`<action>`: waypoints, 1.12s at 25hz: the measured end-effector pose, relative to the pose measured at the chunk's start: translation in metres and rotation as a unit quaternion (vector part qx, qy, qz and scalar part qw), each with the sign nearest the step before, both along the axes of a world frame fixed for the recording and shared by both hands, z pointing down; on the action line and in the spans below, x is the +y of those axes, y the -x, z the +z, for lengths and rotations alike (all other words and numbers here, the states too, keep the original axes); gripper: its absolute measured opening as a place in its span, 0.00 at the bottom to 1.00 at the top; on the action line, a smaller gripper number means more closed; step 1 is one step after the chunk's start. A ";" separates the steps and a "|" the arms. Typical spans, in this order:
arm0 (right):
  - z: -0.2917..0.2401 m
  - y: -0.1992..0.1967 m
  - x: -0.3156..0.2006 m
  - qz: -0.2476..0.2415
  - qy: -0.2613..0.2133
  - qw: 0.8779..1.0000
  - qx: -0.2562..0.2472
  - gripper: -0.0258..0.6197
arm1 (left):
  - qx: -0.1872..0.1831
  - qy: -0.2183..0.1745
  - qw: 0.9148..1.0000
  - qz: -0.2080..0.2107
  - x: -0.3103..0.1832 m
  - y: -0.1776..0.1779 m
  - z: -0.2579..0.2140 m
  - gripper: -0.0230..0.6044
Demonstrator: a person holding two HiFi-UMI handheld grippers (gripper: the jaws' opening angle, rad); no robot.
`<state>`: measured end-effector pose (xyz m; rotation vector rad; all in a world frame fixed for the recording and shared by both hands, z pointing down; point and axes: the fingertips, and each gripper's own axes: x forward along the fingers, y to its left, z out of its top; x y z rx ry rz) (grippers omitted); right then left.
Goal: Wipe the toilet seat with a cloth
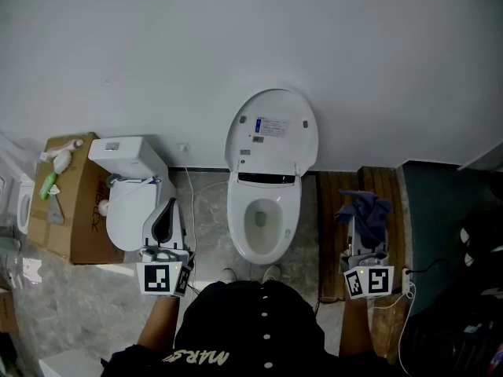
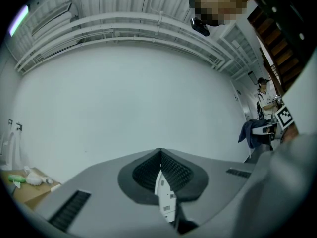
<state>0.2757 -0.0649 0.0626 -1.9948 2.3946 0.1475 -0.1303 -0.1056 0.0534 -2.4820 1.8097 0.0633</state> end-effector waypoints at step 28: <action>-0.004 0.014 0.002 -0.009 -0.002 1.000 0.000 0.18 | -0.007 -0.007 1.000 0.010 0.012 -0.003 -0.010 0.05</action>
